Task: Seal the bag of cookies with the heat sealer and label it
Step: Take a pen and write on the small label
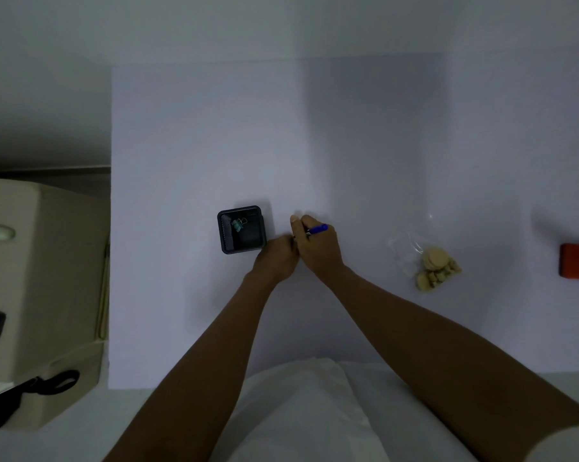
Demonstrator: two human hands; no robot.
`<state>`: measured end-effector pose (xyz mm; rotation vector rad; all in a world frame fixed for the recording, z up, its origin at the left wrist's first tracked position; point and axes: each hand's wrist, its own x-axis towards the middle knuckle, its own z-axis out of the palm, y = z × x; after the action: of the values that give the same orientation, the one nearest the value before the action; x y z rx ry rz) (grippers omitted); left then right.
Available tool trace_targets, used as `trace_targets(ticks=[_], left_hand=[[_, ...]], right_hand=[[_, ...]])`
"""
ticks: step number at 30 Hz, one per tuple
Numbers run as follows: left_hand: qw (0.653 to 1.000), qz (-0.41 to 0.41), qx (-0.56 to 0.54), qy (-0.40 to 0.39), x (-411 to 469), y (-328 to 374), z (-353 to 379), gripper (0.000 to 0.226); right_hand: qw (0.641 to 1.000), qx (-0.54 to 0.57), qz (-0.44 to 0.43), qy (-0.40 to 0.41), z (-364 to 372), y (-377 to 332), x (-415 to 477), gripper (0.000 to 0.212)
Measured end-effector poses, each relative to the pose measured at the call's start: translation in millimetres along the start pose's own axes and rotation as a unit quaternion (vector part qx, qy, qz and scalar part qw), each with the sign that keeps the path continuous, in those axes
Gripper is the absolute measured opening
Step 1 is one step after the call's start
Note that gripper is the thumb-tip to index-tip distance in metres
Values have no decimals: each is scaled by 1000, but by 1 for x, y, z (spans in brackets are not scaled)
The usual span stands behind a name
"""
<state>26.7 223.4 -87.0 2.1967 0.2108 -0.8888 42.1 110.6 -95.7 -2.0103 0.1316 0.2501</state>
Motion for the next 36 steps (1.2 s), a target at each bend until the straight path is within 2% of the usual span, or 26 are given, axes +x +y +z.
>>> trace_targets(ticks=[5,12,27,36], left_hand=[[999,-35,-25,13,2,0,1,37],[1000,-21,3,-4,2,1,-2,31],[999,-34,-2,7,0,4,-2,39],[999,-37,17,23,-1,6,-2,32]], right_hand=[[1000,-2,10,2,-2,0,-3,44],[1000,-3,18,-12,-3,-4,-2,45],[999,11,45,-7,-6,-8,-3,52],[998,-10,54,11,-8,-6,-2,53]])
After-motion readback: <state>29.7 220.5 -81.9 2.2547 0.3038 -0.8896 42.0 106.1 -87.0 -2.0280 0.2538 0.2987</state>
